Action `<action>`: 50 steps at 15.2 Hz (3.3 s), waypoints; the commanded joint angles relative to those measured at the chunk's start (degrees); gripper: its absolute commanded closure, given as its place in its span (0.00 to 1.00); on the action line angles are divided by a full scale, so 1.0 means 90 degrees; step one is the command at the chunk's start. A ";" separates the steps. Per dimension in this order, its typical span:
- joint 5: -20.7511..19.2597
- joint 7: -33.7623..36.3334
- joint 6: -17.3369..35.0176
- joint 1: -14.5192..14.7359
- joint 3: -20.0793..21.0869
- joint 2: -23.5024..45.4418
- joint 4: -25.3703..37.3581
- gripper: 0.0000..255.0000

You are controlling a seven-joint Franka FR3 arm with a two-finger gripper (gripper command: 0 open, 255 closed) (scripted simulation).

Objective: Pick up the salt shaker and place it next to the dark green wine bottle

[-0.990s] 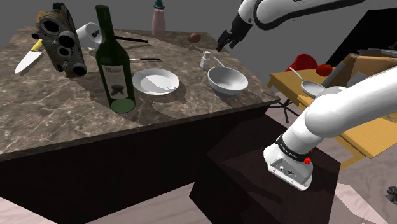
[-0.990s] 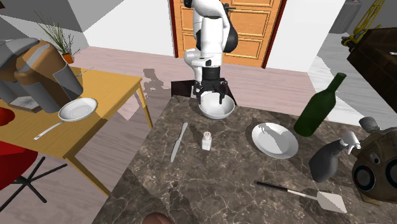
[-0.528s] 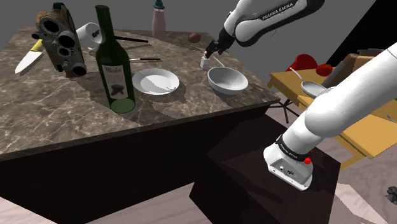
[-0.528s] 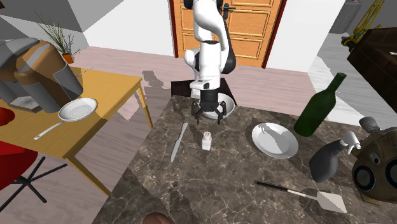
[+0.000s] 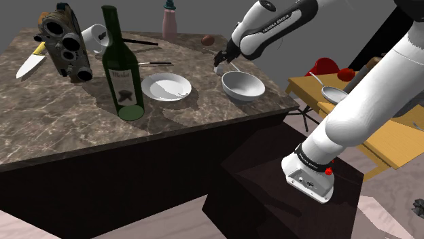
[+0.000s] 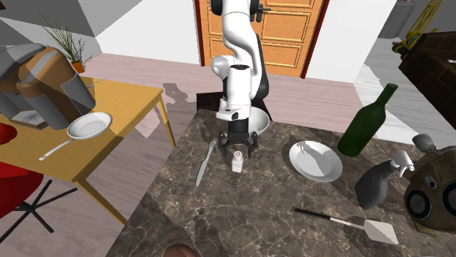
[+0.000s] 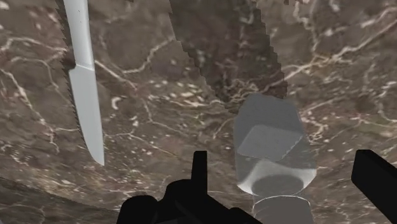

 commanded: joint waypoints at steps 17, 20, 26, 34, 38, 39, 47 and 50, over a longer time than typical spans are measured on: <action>0.0069 -0.0050 0.0250 0.0003 -0.0004 0.0385 0.0139 1.00; 0.0067 -0.0048 0.0249 0.0004 -0.0003 0.0383 0.0138 1.00; 0.0046 -0.0044 -0.0289 0.0009 -0.0004 -0.0020 0.0273 1.00; 0.0036 -0.0050 -0.1008 0.0015 0.0004 -0.0480 0.0533 1.00; 0.0036 -0.0056 -0.1366 0.0018 0.0009 -0.0675 0.0697 1.00; 0.0037 -0.0058 -0.1456 0.0019 0.0011 -0.0719 0.0742 1.00; 0.0044 -0.0073 -0.2165 0.0026 0.0022 -0.1026 0.1144 1.00; 0.0048 -0.0080 -0.2428 0.0029 0.0027 -0.1117 0.1317 1.00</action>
